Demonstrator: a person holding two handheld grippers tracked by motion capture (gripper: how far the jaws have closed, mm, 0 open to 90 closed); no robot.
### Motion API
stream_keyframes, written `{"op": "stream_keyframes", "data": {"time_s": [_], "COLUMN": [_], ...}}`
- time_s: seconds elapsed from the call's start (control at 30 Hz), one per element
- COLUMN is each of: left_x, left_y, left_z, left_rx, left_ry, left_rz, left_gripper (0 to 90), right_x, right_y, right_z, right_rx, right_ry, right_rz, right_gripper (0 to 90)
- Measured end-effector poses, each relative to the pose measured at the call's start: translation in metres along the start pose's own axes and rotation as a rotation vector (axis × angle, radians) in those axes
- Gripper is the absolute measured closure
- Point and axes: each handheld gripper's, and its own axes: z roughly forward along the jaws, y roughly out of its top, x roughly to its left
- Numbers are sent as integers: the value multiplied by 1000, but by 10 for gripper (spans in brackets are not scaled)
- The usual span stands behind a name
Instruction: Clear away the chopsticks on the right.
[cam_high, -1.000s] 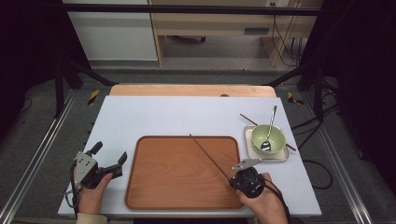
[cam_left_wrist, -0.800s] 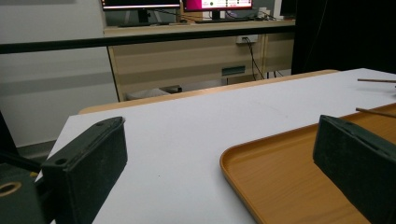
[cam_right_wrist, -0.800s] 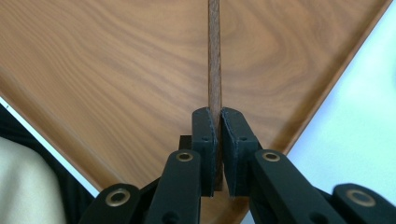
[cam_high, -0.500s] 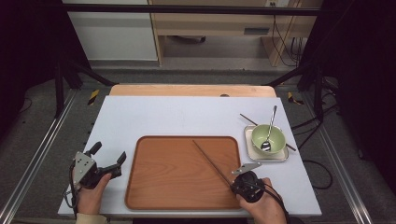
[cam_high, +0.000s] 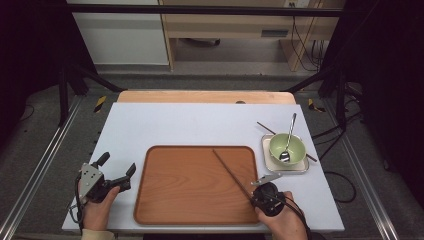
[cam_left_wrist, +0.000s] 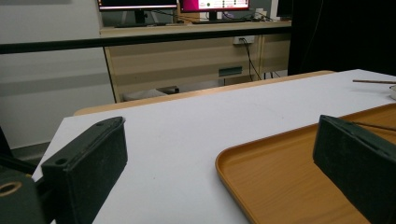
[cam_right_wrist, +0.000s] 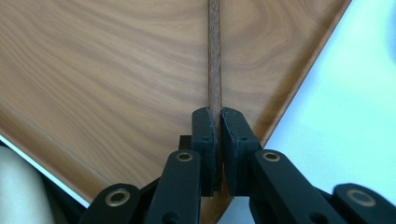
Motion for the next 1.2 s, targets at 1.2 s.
{"op": "stream_keyframes", "data": {"time_s": [1.2], "left_x": [1], "left_y": [-1], "left_z": [1], "left_rx": [0], "left_ry": [-4], "left_rz": [-2], "left_gripper": [26], "right_x": [-8], "right_y": [0], "right_z": [-3], "right_rx": [-234], "right_ry": [-13], "right_rz": [-30], "right_gripper": [639]}}
